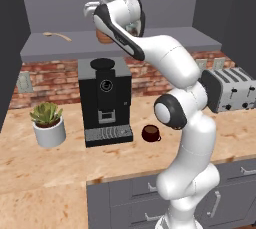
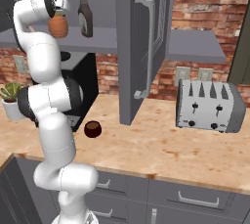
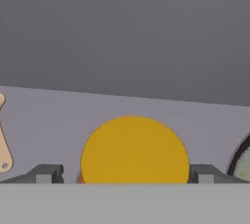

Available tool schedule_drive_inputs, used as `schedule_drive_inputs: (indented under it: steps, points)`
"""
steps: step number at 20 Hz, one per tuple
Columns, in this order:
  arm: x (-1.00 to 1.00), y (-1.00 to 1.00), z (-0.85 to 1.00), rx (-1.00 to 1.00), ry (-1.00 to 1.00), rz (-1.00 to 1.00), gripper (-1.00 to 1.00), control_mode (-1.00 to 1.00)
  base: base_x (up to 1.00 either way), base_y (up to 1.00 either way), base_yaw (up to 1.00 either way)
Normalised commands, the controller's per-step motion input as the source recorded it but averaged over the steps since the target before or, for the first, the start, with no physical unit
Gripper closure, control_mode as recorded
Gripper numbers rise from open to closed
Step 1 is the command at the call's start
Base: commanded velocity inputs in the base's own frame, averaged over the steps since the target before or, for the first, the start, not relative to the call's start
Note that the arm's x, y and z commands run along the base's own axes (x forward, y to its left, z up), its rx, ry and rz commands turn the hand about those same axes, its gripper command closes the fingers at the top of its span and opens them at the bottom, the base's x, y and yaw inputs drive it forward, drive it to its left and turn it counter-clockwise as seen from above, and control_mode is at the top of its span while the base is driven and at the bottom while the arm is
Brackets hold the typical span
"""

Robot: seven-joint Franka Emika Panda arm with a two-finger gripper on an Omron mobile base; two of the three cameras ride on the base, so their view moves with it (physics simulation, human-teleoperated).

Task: Pick the syrup bottle and honey bottle from the cabinet and place them next to the mug.

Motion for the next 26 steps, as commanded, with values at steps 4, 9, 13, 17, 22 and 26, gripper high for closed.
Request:
schedule_drive_inputs:
  steps: [4,9,13,17,22,26]
  points:
    - [0.00,0.00,0.00,0.00,0.00,0.00,1.00,-1.00,0.00,0.00,0.00]
    - [0.00,0.00,0.00,0.00,0.00,0.00,1.00,-1.00,0.00,0.00,0.00]
    - [0.00,0.00,0.00,0.00,0.00,0.00,1.00,-1.00,0.00,0.00,0.00]
    - [-0.34,0.00,0.00,0.00,-0.01,0.00,1.00,-1.00,0.00,0.00,0.00]
    - [-0.92,0.00,0.00,0.00,-0.09,0.02,1.00,-1.00,0.00,0.00,0.00]
    - [-0.99,0.00,0.00,0.01,-0.11,0.01,1.00,-1.00,0.00,0.00,0.00]
